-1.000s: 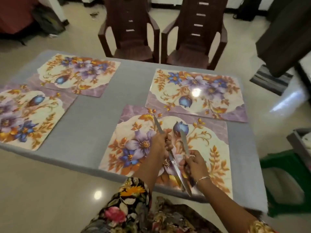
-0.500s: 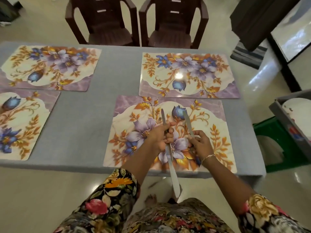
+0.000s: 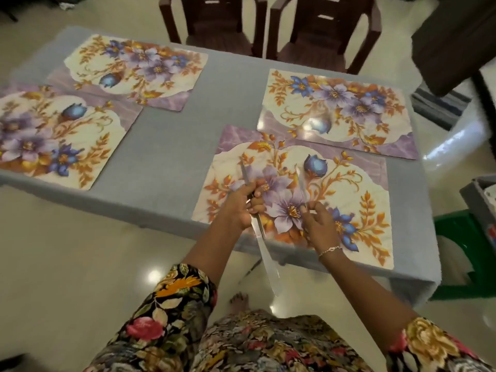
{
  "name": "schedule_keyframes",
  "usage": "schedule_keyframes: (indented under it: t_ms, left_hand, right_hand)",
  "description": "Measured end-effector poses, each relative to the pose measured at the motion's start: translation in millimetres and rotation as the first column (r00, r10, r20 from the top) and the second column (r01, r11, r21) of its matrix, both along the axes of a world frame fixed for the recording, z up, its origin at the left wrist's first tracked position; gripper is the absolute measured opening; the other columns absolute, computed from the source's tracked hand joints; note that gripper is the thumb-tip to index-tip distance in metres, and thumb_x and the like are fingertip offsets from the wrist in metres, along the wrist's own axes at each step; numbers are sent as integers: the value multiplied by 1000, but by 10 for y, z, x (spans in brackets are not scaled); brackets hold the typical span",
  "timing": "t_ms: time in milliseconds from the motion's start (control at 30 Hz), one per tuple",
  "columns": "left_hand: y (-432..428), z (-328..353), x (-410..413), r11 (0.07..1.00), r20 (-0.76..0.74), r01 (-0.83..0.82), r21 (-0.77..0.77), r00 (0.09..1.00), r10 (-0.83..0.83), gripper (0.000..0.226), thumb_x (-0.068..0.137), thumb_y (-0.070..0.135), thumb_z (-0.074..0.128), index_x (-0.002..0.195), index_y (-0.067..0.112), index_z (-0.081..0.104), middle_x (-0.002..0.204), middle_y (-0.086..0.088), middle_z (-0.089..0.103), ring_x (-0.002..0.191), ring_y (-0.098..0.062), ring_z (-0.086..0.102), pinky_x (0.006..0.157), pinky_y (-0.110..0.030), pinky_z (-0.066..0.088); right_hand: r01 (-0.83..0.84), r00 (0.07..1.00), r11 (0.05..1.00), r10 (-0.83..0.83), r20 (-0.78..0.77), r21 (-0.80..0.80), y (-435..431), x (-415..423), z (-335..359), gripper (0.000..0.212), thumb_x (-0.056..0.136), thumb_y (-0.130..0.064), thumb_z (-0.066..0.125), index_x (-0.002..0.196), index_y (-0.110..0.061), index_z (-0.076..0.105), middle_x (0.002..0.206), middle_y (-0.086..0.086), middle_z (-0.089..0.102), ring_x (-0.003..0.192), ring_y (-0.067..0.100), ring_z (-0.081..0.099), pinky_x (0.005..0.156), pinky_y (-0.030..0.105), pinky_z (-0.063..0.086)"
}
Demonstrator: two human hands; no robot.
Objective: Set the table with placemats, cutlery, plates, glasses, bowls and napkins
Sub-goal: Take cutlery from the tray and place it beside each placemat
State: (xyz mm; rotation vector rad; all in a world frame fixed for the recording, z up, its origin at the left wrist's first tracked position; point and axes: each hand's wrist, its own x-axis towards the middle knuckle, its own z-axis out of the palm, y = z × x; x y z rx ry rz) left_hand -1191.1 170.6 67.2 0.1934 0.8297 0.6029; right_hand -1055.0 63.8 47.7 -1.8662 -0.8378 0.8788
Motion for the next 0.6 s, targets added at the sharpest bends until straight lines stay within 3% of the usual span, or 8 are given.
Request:
schedule_keyframes:
  t_ms: [133,233,367,467,533,600]
  left_hand:
    - [-231,-68,-451,975,-23,-219,19,975,220,31,102,18,30,79,9,50,38,5,39,23,-1,24,26,-10,16]
    - [-526,-219,-824,929,-54,-369,5,928,369,31,102,20,30,81,10,50,38,5,38,23,-1,23,26,-11,17]
    - [-919,-553,-1209,849,-121,-528,-3,843,524,31,102,21,32,81,9,52,38,5,39,24,-1,24,26,-11,19]
    - [-1148,-931,-1431,785,-136,-618,-39,782,608,31,102,20,30,82,8,51,38,4,40,24,-1,24,26,-11,19]
    - [-1239,-1270,-1526,744,-135,-663,-84,748,650,31,102,19,30,82,8,50,39,4,40,24,-1,24,26,-11,19]
    - [-1283,-1670,-1584,713,-158,-689,-129,724,671,30,102,18,31,82,8,51,39,5,40,24,-1,24,26,-11,18]
  right_hand:
    - [-288,957,955,284,53,73,-240,-317,-88,19,89,-30,44,71,-25,42,58,-4,41,53,9,40,56,27,35]
    - [-470,882,882,468,58,35,-556,-465,-303,21,88,-34,40,70,-24,41,56,-5,40,51,9,40,55,34,37]
    - [-632,773,771,634,1,-84,-930,-623,-701,15,87,-31,42,73,-27,45,52,-8,39,49,5,42,55,25,33]
    - [-666,723,697,691,-2,-266,-1041,-699,-1126,27,91,-21,51,68,-30,42,53,-8,38,50,5,40,54,19,31]
    - [-602,757,692,654,-9,-398,-1015,-717,-1472,32,89,-12,58,64,-28,44,55,-9,44,52,4,40,53,13,32]
    - [-542,780,695,625,25,-472,-929,-722,-1877,30,85,-11,62,63,-25,48,56,-10,49,55,9,46,53,17,35]
